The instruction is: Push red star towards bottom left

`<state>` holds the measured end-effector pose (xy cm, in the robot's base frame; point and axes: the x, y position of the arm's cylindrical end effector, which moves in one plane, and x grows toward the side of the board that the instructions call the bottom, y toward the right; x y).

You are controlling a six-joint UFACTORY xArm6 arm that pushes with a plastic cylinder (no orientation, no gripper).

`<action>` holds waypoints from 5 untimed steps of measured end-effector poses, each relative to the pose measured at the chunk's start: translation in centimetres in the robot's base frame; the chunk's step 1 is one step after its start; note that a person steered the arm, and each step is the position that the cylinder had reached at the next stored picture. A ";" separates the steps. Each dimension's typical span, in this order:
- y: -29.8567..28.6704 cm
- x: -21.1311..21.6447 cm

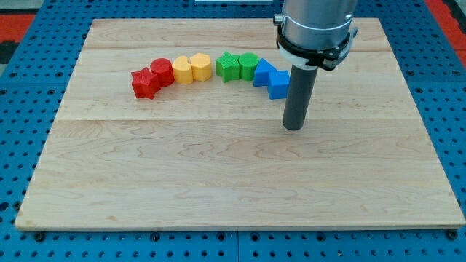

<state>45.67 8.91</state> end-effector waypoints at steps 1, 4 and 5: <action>0.0 0.0; 2.8 3.3; 2.9 3.7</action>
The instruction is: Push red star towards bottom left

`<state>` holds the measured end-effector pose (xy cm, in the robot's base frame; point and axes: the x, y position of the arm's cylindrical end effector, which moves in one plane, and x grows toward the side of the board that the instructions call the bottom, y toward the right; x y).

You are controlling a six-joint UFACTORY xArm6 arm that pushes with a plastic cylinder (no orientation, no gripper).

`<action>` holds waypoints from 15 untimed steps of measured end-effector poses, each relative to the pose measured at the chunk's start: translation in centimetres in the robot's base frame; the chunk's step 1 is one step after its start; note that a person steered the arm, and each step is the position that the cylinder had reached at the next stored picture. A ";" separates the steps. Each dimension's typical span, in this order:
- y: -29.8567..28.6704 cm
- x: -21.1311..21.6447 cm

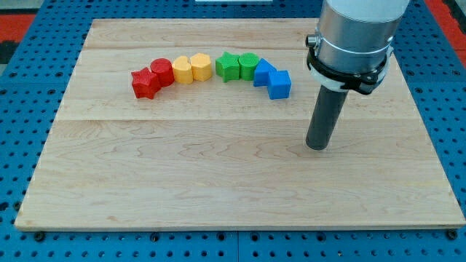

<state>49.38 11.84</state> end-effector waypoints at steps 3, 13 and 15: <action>-33.1 -0.6; -19.3 -6.0; -19.5 -9.7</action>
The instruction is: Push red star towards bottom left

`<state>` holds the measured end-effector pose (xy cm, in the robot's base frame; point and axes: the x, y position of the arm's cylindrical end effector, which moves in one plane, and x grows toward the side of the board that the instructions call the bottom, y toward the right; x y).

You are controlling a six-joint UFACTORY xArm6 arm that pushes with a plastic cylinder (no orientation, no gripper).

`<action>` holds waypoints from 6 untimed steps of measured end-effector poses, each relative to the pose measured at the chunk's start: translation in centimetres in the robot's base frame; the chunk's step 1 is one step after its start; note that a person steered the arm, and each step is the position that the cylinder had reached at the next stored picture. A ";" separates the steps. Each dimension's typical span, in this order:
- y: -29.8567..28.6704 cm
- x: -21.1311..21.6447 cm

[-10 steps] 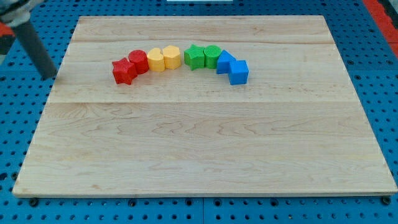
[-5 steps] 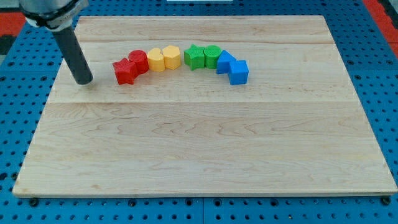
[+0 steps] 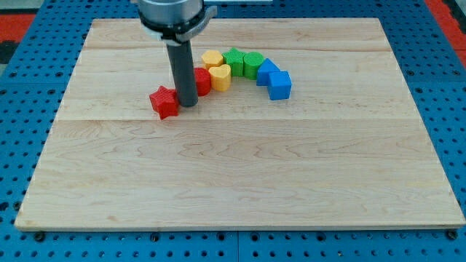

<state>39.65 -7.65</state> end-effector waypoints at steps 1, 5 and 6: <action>-3.3 -1.2; -9.7 3.9; -7.2 8.4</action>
